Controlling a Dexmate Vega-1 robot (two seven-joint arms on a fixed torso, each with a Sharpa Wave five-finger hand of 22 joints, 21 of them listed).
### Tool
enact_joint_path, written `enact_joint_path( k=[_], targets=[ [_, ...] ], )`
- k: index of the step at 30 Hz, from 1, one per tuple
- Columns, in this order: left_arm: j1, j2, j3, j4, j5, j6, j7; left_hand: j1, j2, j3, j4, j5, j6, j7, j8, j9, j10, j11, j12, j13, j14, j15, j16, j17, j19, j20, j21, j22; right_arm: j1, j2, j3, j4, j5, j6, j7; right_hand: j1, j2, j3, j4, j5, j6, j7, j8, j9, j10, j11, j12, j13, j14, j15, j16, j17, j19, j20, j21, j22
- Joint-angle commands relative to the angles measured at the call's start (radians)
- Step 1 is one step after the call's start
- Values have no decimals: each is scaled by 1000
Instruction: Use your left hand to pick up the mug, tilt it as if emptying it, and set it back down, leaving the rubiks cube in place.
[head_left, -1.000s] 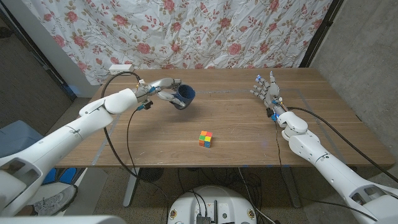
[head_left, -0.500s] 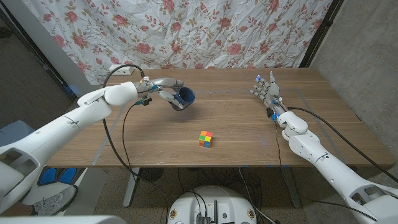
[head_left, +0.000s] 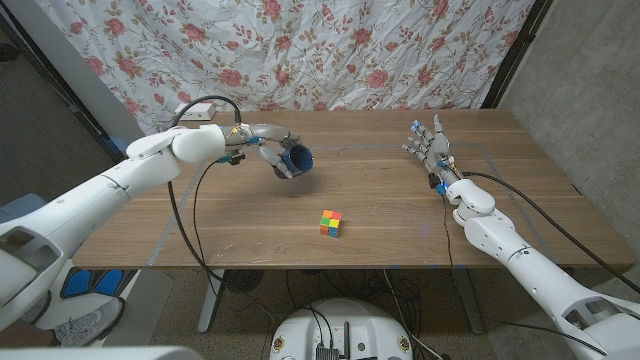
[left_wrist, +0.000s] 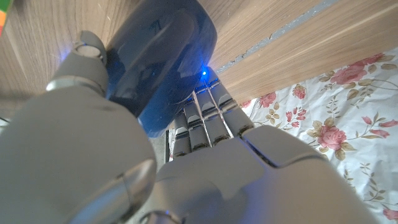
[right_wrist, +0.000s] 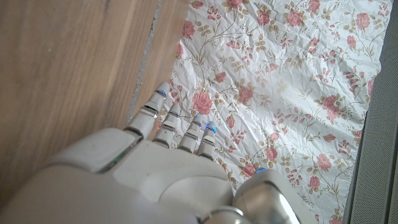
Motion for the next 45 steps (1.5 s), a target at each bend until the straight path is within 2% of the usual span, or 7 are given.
enact_joint_path(
  k=[1, 10, 28, 45],
  targets=[
    [-36, 1, 31, -26, 148, 17, -23, 98, 220, 5, 3, 4, 57, -44, 125, 71, 172, -153, 33, 117, 42, -181, 0, 22, 13, -1, 6, 3, 0, 0, 0, 0, 0, 0, 0, 8, 23, 2, 7, 4, -2, -6, 4, 2, 9, 3, 5, 4, 7, -47, 2, 6, 3, 0, 6, 5],
    [-85, -25, 61, -9, 219, 25, -55, 99, 226, 6, 0, 4, 68, -47, 135, 67, 184, -160, 38, 124, 52, -186, 0, 27, 22, -2, 11, 4, 0, 0, 0, 0, 0, 0, 0, 8, 23, 2, 7, 4, -2, -6, 4, 2, 9, 3, 5, 4, 6, -49, 2, 6, 4, 0, 6, 5],
    [-211, -64, 143, -3, 301, -1, -258, 97, 256, 17, 1, 7, 80, -44, 155, 67, 204, -164, 49, 141, 64, -186, -13, 31, 23, -3, 15, 4, 0, 0, 0, 0, 0, 0, 0, 8, 22, 2, 7, 4, -1, -6, 4, 2, 10, 3, 5, 4, 7, -49, 2, 6, 4, 0, 6, 5],
    [-294, -109, 196, 3, 400, -10, -367, 88, 263, 18, 0, 7, 77, -43, 164, 66, 203, -161, 51, 153, 64, -184, -24, 35, 21, -2, 17, 4, 0, 0, 0, 1, 0, 0, 0, 8, 22, 2, 7, 4, -1, -6, 4, 2, 10, 3, 5, 4, 6, -48, 2, 6, 4, 0, 6, 5]
  ],
)
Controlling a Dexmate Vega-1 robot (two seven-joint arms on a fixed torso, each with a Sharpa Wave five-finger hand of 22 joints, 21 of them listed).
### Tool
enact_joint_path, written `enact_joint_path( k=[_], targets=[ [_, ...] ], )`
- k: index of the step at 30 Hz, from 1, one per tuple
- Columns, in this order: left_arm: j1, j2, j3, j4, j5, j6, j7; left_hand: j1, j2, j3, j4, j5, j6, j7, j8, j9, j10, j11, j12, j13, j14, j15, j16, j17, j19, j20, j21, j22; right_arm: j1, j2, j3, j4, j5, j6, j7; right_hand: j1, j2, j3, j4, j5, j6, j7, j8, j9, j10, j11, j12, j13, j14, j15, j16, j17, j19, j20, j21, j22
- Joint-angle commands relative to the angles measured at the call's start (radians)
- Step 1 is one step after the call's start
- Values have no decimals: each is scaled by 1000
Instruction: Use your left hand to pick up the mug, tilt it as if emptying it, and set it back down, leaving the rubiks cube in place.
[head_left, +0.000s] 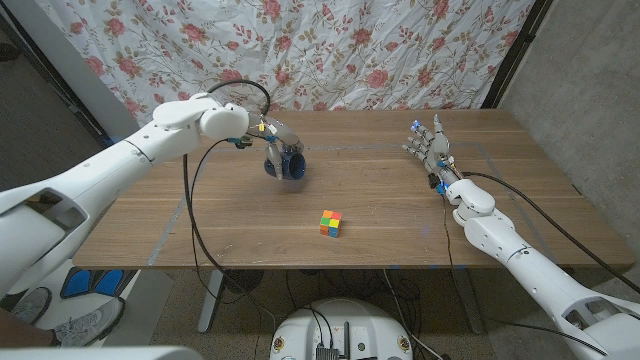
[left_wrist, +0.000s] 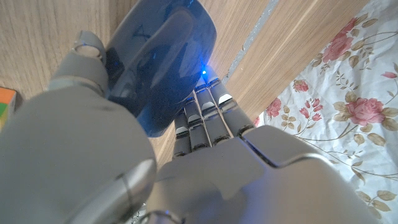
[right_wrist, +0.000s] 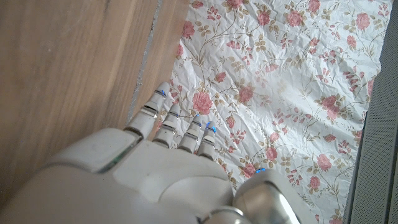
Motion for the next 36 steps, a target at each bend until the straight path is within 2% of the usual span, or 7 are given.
enact_joint_path(
  k=[1, 21, 29, 36],
  targets=[
    [-69, -38, 45, 8, 73, -5, -84, 88, 263, 13, 3, 6, 64, -55, 164, 67, 186, -177, 51, 154, 37, -183, 1, 35, 6, -1, 10, 4, 0, 0, 0, 1, 0, 1, 1, 8, 22, 2, 7, 4, -1, -6, 4, 2, 10, 2, 5, 4, 7, -49, 2, 3, 3, 0, 6, 5],
    [-108, -71, 102, 6, 200, -23, -110, 81, 281, 18, -1, 7, 63, -51, 182, 71, 186, -172, 54, 174, 43, -181, -9, 47, 3, 1, 14, 5, 0, 0, 0, 0, 0, 0, 0, 8, 23, 2, 7, 4, -2, -6, 3, 2, 8, 3, 5, 4, 7, -50, 2, 3, 3, 0, 6, 5],
    [-110, -88, 118, 7, 220, -14, -136, 80, 284, 19, -1, 7, 65, -53, 185, 69, 189, -174, 56, 179, 46, -184, -11, 50, 3, 1, 15, 5, 0, 0, 0, 0, 0, 0, 0, 8, 23, 2, 7, 4, -2, -6, 4, 2, 9, 2, 5, 4, 7, -50, 2, 3, 4, 0, 6, 5],
    [-124, -102, 133, 33, 194, -55, -151, 82, 289, 22, -3, 7, 70, -54, 189, 67, 190, -175, 57, 184, 46, -183, -13, 54, 3, 2, 16, 5, 0, 0, 0, 0, 0, 0, 0, 8, 23, 2, 7, 4, -2, -6, 4, 2, 9, 2, 5, 4, 8, -50, 2, 3, 4, 0, 6, 5]
  ],
)
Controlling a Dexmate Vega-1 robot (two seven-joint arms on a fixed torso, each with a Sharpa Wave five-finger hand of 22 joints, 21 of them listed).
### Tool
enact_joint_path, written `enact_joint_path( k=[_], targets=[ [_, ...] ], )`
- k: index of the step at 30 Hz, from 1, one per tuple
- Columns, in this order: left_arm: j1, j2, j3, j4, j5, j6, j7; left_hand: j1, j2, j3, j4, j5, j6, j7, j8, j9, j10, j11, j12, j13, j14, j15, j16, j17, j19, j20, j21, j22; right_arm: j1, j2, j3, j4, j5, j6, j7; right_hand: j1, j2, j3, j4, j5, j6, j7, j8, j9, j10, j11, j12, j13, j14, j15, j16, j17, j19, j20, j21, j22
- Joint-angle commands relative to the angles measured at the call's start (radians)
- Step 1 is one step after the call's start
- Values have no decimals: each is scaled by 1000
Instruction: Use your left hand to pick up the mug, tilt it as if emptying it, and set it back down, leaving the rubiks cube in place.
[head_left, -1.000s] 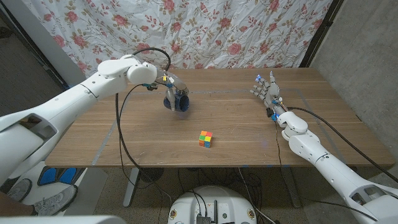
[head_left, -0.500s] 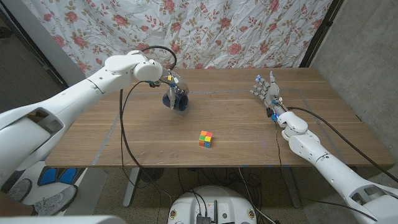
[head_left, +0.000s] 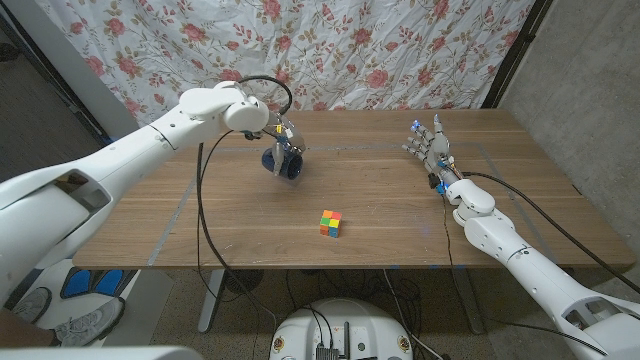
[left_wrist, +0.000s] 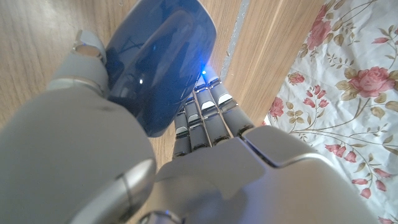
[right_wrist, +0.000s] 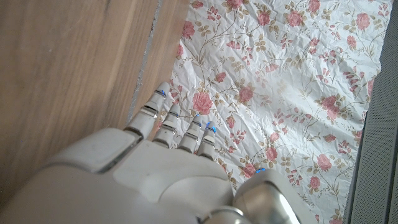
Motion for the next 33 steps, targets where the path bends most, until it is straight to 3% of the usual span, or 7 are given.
enact_joint_path(
  k=[1, 22, 33],
  targets=[
    [-15, -19, 25, 21, -3, -38, -23, 81, 289, 13, 5, 3, 66, -57, 189, 67, 191, -173, 58, 184, 37, -185, -2, 55, 3, 3, 5, 5, 0, 0, 0, 0, 0, 0, 0, 8, 23, 2, 7, 4, -2, -6, 4, 2, 9, 2, 5, 4, 8, -49, 2, 1, 4, 0, 6, 5],
    [-6, -6, 20, -12, 39, -42, -24, 73, 297, 17, 8, 3, 76, -62, 198, 61, 199, -176, 63, 198, 45, -187, -10, 60, 5, 1, 9, 5, 0, 0, 0, 0, 0, 0, 0, 8, 22, 2, 7, 4, -2, -6, 4, 2, 9, 3, 5, 4, 7, -50, 2, 1, 4, 1, 6, 5],
    [21, 14, -28, -27, -21, -13, 4, 69, 299, 18, 7, 2, 90, -67, 205, 58, 209, -180, 68, 204, 50, -191, -13, 64, 6, -1, 12, 5, 1, 0, 0, 0, 0, 0, 0, 8, 23, 2, 7, 4, -1, -6, 4, 2, 9, 2, 5, 4, 7, -50, 2, 1, 4, 1, 6, 5]
  ],
)
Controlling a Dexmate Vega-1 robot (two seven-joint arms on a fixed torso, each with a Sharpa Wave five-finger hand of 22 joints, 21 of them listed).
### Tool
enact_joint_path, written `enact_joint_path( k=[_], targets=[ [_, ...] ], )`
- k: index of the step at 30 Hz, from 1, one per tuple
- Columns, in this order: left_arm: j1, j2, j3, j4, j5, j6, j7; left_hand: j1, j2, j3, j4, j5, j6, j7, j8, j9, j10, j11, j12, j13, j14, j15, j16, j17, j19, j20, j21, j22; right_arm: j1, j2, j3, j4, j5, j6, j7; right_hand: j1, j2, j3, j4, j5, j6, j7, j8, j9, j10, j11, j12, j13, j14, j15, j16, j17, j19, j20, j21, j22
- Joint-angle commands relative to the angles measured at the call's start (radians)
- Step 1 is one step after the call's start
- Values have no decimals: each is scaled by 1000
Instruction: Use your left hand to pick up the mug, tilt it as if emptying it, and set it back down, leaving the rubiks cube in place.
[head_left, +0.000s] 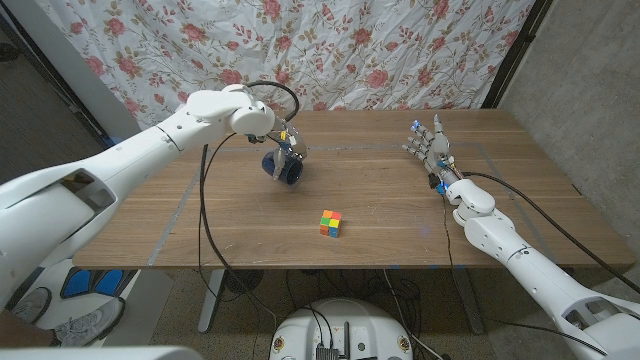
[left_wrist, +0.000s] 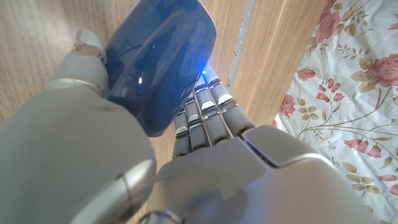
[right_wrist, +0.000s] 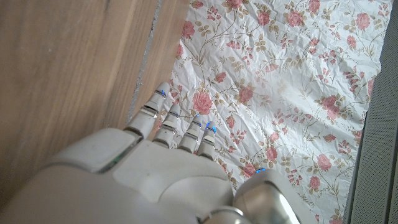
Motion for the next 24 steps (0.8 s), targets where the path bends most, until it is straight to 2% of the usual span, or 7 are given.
enact_joint_path(
  k=[1, 11, 18, 24],
  targets=[
    [23, 20, -44, -14, -55, 16, 35, 69, 299, 14, 11, 6, 83, -73, 205, 58, 203, -186, 68, 204, 43, -198, -4, 64, 6, -1, 4, 5, 0, 0, 0, 0, 0, 0, 0, 8, 23, 2, 7, 4, -1, -6, 4, 2, 9, 2, 5, 4, 7, -48, 2, 1, 4, 1, 6, 5],
    [45, 40, -80, -10, -126, 15, 70, 55, 295, 14, 14, 4, 91, -85, 211, 55, 210, -194, 71, 211, 49, -202, -13, 61, 6, -6, 6, 5, 0, 0, 0, 0, 0, 0, 0, 8, 23, 2, 7, 4, -1, -6, 4, 2, 10, 2, 5, 4, 8, -48, 2, 1, 4, 1, 6, 5],
    [81, 51, -125, -2, -225, 62, 84, 58, 295, 15, 10, 4, 96, -85, 214, 53, 214, -195, 73, 215, 51, -204, -14, 66, 8, -7, 8, 4, 0, 0, 0, 1, 0, 0, 0, 8, 23, 3, 7, 4, -1, -6, 4, 2, 9, 2, 5, 4, 7, -49, 2, 1, 3, 1, 6, 5],
    [105, 73, -147, -10, -260, 74, 118, 57, 296, 16, 9, 4, 100, -84, 217, 51, 218, -194, 75, 218, 54, -204, -16, 67, 10, -8, 9, 4, 0, 0, 0, 1, 0, 0, 0, 8, 23, 3, 7, 4, -2, -6, 4, 2, 9, 2, 5, 4, 7, -50, 2, 1, 3, 1, 6, 5]
  ],
)
